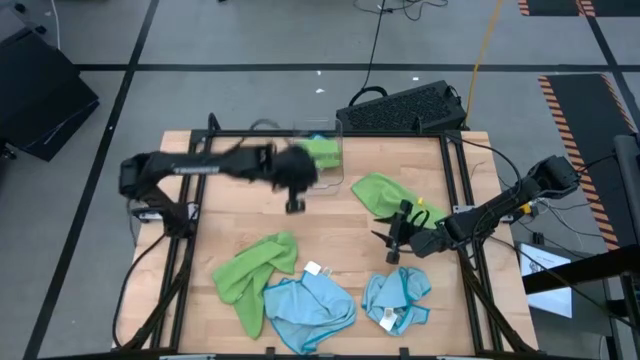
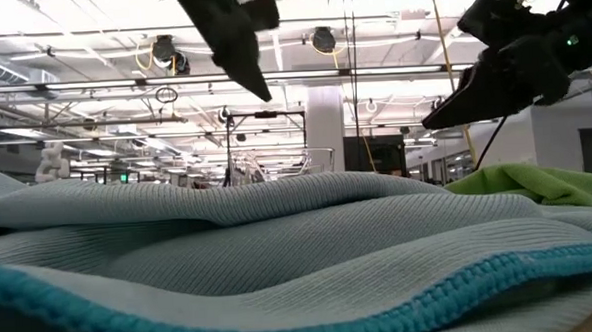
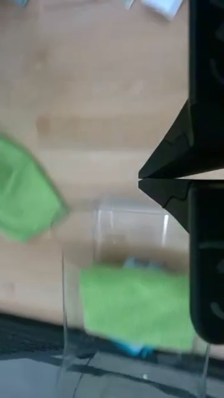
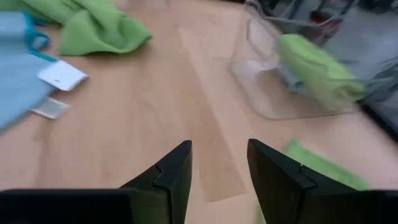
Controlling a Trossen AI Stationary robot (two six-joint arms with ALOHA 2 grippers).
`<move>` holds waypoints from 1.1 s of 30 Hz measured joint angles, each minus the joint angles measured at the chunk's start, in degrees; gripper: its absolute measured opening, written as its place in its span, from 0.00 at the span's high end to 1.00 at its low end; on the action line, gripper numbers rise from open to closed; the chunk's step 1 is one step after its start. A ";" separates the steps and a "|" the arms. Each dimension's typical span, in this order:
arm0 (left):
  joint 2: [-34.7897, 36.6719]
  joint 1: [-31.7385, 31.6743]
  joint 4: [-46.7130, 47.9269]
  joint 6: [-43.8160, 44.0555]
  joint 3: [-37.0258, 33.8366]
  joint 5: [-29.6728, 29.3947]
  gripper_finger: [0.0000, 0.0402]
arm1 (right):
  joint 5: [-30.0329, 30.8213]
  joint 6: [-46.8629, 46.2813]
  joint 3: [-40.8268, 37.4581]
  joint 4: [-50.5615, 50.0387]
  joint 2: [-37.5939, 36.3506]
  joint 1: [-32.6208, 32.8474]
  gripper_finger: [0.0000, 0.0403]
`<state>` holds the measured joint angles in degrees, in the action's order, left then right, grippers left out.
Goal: Fold microfiber towels
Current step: Fold the right blue towel
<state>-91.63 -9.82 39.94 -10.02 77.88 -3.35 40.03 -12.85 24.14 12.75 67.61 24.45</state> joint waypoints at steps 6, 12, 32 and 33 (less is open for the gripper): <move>6.34 15.22 -11.92 7.45 -13.44 -9.23 0.98 | -7.45 -10.57 0.00 2.68 0.00 0.05 0.64; 7.95 27.44 -22.26 14.10 -20.90 -16.11 0.97 | -7.54 -19.84 0.01 3.38 0.70 3.86 0.64; 7.04 49.75 -38.03 25.58 -24.02 -32.87 0.99 | -5.82 -27.73 17.73 6.08 21.52 22.66 0.64; 6.65 50.15 -38.53 25.91 -24.00 -33.10 0.98 | -5.80 -27.25 20.60 2.42 22.40 23.34 0.64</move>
<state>-84.98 40.33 1.41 15.89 53.89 -36.45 34.23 -40.09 44.74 15.17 90.02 47.79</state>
